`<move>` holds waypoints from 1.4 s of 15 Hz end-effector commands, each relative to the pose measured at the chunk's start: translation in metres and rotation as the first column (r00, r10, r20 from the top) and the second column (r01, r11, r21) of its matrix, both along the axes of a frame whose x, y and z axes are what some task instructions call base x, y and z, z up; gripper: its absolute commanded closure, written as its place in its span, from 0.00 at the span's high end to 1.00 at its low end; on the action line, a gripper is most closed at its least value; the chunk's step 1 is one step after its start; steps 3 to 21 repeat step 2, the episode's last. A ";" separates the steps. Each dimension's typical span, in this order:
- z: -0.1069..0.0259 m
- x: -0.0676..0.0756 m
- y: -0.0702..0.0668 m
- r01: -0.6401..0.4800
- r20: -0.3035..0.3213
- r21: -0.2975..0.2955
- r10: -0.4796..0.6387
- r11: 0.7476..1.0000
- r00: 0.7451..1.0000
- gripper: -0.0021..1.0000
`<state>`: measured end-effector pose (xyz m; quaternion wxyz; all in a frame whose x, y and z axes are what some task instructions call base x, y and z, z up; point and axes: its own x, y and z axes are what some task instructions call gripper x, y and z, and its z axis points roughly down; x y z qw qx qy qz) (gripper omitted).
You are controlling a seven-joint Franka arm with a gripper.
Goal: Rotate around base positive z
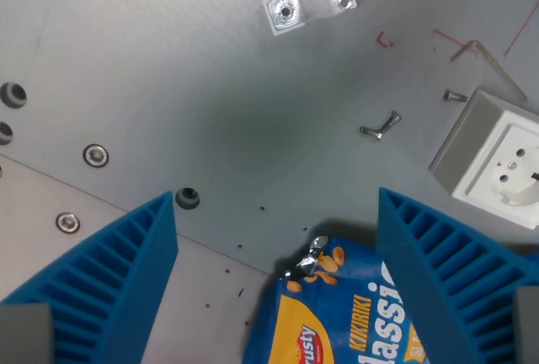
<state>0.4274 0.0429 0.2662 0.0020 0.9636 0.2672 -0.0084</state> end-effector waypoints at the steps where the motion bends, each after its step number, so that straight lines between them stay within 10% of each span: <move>1: 0.002 0.000 0.000 -0.172 0.008 -0.004 0.172 0.985 0.985 1.00; 21: 0.002 0.000 0.000 -0.185 0.008 -0.004 0.185 0.983 0.983 1.00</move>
